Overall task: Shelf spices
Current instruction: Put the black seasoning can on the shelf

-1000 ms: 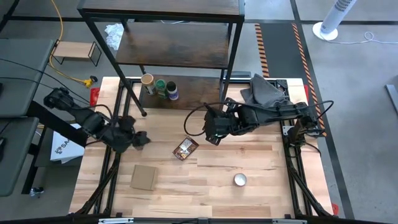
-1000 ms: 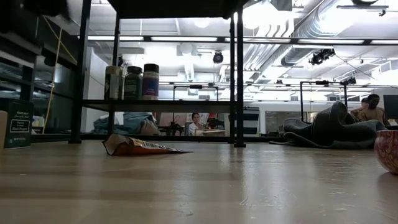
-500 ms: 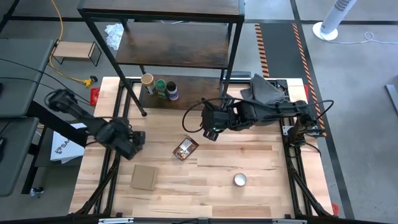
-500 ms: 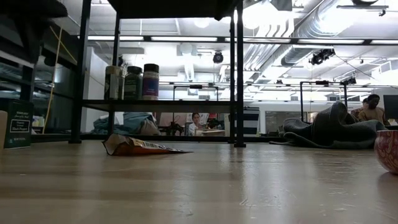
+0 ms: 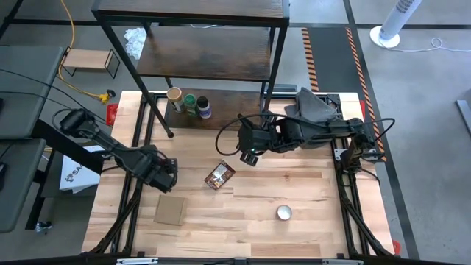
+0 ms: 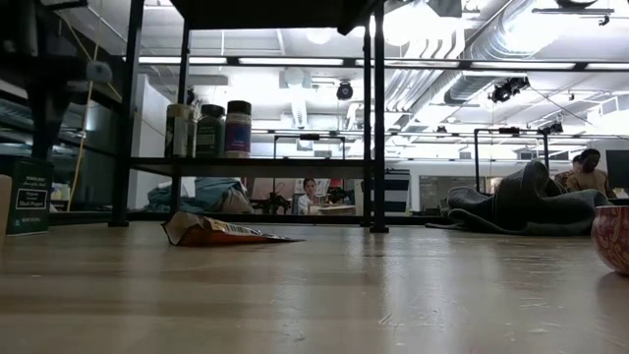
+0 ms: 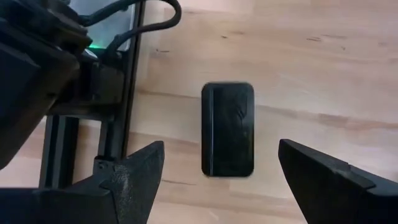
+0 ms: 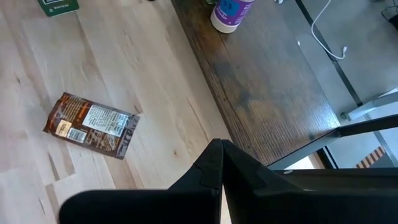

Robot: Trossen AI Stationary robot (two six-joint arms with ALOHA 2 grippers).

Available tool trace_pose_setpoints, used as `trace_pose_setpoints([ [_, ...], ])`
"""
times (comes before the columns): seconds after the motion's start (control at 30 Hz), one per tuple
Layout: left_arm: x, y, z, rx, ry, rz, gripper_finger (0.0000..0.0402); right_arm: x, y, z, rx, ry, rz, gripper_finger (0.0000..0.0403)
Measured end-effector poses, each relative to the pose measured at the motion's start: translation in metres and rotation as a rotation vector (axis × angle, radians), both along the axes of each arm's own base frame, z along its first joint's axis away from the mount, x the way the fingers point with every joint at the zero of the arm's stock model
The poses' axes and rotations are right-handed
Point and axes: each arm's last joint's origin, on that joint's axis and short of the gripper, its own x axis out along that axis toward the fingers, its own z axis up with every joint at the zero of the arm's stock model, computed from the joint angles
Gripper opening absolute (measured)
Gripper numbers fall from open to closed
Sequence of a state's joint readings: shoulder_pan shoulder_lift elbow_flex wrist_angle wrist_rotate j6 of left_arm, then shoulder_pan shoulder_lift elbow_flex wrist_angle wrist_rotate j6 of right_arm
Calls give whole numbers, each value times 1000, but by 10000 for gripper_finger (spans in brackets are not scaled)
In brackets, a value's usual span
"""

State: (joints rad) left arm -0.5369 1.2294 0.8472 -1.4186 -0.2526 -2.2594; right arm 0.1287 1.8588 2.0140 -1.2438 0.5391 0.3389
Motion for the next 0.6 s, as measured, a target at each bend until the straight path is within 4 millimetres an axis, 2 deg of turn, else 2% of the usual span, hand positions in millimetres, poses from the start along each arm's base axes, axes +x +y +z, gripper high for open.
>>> trace_pose_setpoints([
  [0.37,2,10,-5,24,10,38,309,0,1,0,19,2,10,0],
  [0.6,4,8,-29,-52,-48,55,309,0,1,0,24,-1,5,0],
])
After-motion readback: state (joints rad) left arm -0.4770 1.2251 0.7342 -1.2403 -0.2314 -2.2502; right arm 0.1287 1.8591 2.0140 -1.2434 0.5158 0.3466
